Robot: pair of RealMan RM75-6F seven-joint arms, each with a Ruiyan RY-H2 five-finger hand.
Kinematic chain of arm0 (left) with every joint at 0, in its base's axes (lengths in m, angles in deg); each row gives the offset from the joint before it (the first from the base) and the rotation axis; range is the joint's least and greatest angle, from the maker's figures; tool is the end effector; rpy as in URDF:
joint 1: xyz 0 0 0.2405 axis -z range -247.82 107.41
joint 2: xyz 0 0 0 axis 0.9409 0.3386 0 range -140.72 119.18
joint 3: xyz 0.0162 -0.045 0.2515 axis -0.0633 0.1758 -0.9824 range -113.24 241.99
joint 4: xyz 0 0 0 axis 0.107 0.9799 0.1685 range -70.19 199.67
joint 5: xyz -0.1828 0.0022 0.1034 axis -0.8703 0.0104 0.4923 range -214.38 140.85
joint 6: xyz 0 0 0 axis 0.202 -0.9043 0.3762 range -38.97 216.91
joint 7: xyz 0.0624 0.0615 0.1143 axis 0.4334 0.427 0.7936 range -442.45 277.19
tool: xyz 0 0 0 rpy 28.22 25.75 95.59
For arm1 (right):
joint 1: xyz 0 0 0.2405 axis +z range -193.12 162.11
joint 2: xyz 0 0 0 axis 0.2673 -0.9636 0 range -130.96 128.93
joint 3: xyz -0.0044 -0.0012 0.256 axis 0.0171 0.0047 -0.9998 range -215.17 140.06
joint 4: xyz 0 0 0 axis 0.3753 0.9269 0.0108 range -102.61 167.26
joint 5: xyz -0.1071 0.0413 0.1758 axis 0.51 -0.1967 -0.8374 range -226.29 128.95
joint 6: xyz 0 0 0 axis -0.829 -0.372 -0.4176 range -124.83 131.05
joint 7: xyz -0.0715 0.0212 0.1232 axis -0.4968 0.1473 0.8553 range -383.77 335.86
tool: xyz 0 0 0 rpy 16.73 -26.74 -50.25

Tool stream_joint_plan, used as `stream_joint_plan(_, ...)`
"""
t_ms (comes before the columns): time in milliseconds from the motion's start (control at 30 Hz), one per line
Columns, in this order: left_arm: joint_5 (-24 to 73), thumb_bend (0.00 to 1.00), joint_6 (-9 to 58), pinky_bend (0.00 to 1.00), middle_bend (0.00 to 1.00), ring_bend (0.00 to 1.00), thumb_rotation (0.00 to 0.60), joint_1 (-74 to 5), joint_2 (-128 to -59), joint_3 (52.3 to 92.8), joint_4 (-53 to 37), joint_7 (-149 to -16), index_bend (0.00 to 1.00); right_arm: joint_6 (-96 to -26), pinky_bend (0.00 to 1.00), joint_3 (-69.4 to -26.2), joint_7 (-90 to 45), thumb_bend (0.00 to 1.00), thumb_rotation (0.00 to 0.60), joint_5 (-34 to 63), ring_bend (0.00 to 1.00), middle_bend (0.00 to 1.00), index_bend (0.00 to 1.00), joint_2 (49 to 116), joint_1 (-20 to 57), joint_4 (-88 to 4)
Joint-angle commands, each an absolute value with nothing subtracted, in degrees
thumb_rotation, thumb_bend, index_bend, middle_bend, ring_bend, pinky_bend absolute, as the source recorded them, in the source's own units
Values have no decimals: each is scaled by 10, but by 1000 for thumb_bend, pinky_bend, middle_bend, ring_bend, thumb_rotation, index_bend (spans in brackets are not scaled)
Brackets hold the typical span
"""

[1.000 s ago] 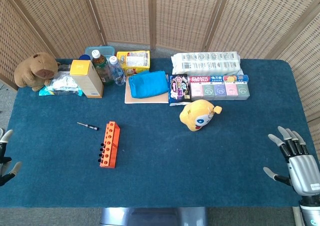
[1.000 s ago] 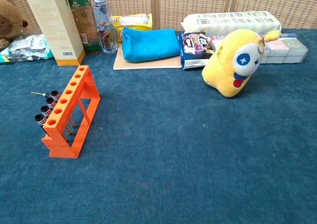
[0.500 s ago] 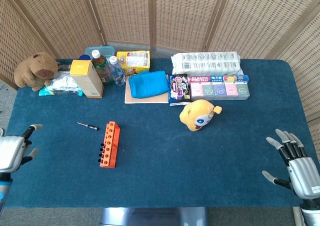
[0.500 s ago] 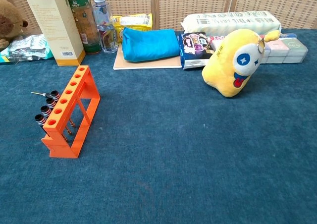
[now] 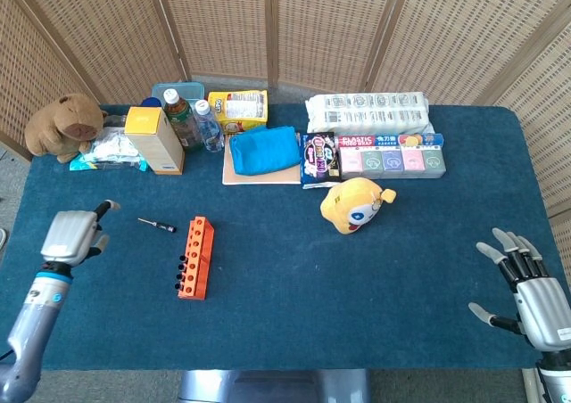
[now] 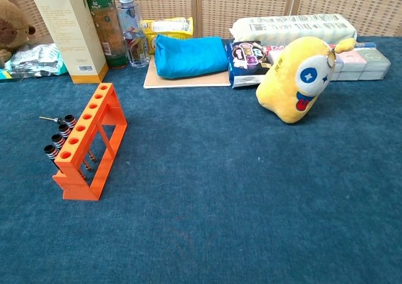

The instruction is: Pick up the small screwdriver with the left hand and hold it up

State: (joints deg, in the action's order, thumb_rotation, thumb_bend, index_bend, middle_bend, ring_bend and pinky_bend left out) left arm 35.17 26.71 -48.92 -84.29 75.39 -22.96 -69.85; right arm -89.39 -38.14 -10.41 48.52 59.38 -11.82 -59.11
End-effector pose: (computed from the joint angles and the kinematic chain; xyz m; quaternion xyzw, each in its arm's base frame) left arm -0.2770 0.2920 0.0906 -0.6582 -0.4023 -0.3288 0.5448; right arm -0.2923 -0.1639 0.1802 0.6030 -0.3771 0.4840 0.5098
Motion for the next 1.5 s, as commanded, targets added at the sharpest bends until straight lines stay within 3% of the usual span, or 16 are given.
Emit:
stream_joint_plan(33, 335, 351, 288, 1000, 1000, 1000, 600, -465, -875, 757, -206, -681, 343, -893, 0, -381, -104, 50, 600, 485, 0, 35, 165, 593, -118, -592)
stream_joint_plan(667, 246, 368, 341, 1000, 1000, 1000, 600, -393, -992, 752, -109, -585, 382, -879, 0, -372, -82, 53, 600, 494, 0, 38, 165, 586, -111, -593)
stream_joint_plan(1500, 240, 371, 300, 1000, 1000, 1000, 600, -367, -1073, 744, -49, -532, 429, -877, 0, -368, -57, 57, 600, 497, 0, 40, 164, 578, -108, -590)
